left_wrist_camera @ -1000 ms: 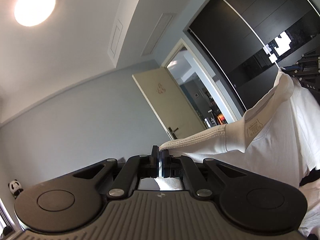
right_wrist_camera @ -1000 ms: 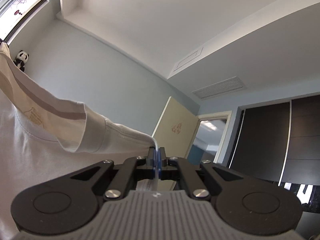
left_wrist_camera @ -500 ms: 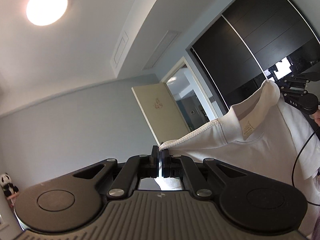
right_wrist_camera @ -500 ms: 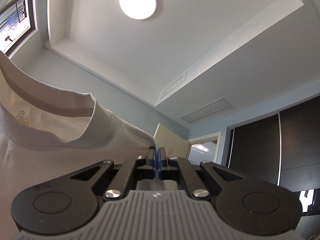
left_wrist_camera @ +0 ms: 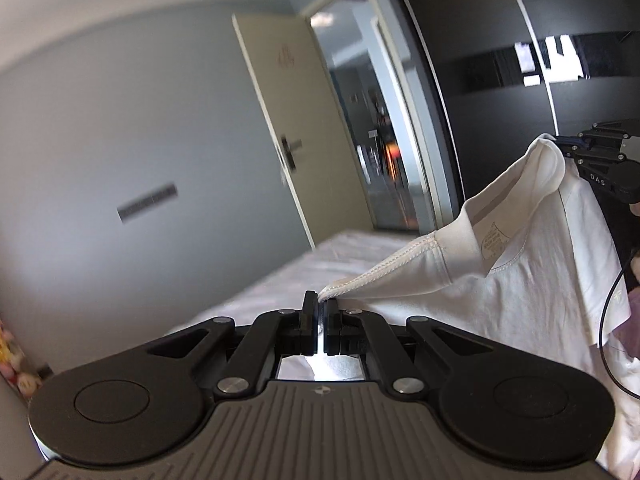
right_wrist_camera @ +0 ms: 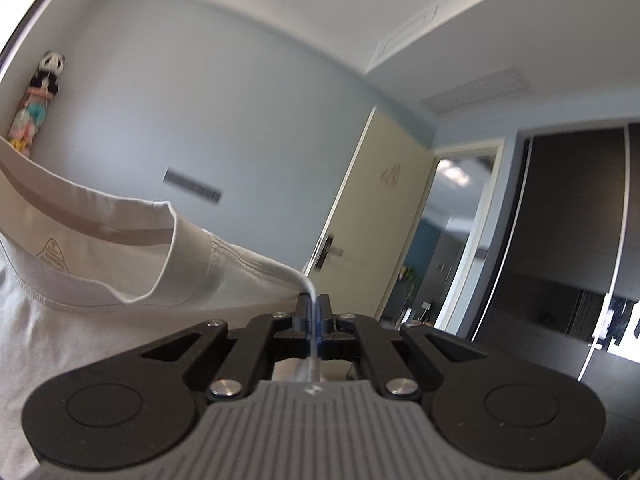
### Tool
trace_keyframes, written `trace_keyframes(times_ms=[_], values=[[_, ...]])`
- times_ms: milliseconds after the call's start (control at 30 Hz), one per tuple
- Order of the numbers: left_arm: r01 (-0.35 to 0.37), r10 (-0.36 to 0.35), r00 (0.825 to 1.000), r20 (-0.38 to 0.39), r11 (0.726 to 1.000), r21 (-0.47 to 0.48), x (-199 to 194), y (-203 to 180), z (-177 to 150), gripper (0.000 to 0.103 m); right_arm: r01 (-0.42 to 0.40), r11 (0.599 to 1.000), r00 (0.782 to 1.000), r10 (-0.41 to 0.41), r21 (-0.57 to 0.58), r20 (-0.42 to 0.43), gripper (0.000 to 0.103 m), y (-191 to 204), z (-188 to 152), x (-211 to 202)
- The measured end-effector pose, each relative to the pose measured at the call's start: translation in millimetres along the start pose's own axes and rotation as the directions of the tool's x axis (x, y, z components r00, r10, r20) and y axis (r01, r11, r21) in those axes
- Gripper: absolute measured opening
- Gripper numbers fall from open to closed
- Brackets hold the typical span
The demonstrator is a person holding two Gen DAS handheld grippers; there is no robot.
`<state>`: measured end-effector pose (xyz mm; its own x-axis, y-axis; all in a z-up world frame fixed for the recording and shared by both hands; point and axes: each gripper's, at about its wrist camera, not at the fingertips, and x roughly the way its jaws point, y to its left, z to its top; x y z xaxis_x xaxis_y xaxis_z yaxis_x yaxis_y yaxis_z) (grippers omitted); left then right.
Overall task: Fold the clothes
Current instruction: 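Lay the t-shirt flat on the bed and open both grippers, then smooth the laid t-shirt with the left gripper, then withdraw both tools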
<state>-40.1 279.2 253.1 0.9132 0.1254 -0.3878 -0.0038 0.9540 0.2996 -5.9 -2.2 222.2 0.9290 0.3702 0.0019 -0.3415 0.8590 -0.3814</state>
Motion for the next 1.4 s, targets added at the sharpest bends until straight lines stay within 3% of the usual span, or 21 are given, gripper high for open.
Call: trace_keyframes(times_ms=[100, 267, 467, 667, 767, 867, 967, 1067, 1133, 1233, 1333, 1400], values=[[0.018, -0.022, 0.994, -0.111, 0.999, -0.033, 72, 15, -24, 0.001, -0.048, 0.999, 0.993, 0.048, 0.0, -0.112, 0.003, 21, -38, 57], [0.008, -0.041, 0.963, -0.265, 0.992, -0.124, 182, 49, -76, 0.001, -0.112, 0.994, 0.958, 0.111, 0.01, -0.266, 0.003, 59, -90, 153], [-0.055, -0.032, 0.926, -0.376, 0.975, -0.217, 266, 83, -146, 0.001, -0.157, 0.987, 0.908, 0.152, 0.019, -0.39, 0.003, 106, -138, 268], [-0.088, -0.044, 0.85, -0.524, 0.971, -0.224, 357, 79, -203, 0.001, -0.198, 0.979, 0.834, 0.199, 0.057, -0.514, 0.003, 151, -199, 360], [-0.089, -0.081, 0.81, -0.581, 0.962, -0.258, 394, 79, -233, 0.001, -0.222, 0.972, 0.78, 0.226, 0.08, -0.583, 0.003, 170, -236, 383], [-0.093, -0.105, 0.787, -0.607, 0.954, -0.285, 416, 78, -256, 0.001, -0.234, 0.969, 0.749, 0.229, 0.076, -0.622, 0.003, 187, -268, 394], [-0.108, -0.112, 0.778, -0.618, 0.946, -0.307, 428, 77, -274, 0.001, -0.233, 0.967, 0.724, 0.242, 0.101, -0.646, 0.003, 193, -285, 402], [-0.137, -0.095, 0.784, -0.613, 0.937, -0.321, 430, 78, -284, 0.005, -0.232, 0.964, 0.699, 0.256, 0.127, -0.668, 0.005, 199, -302, 409], [-0.151, -0.093, 0.79, -0.606, 0.929, -0.339, 426, 81, -286, 0.01, -0.228, 0.964, 0.686, 0.26, 0.139, -0.679, 0.012, 201, -308, 411], [-0.166, -0.089, 0.806, -0.585, 0.915, -0.367, 409, 87, -281, 0.023, -0.223, 0.962, 0.688, 0.269, 0.157, -0.673, 0.037, 194, -303, 393], [-0.165, -0.09, 0.829, -0.552, 0.903, -0.396, 372, 94, -276, 0.029, -0.22, 0.955, 0.689, 0.296, 0.198, -0.662, 0.038, 188, -293, 353], [-0.157, -0.108, 0.831, -0.546, 0.896, -0.416, 347, 94, -274, 0.029, -0.218, 0.95, 0.689, 0.313, 0.225, -0.654, 0.039, 183, -287, 326]])
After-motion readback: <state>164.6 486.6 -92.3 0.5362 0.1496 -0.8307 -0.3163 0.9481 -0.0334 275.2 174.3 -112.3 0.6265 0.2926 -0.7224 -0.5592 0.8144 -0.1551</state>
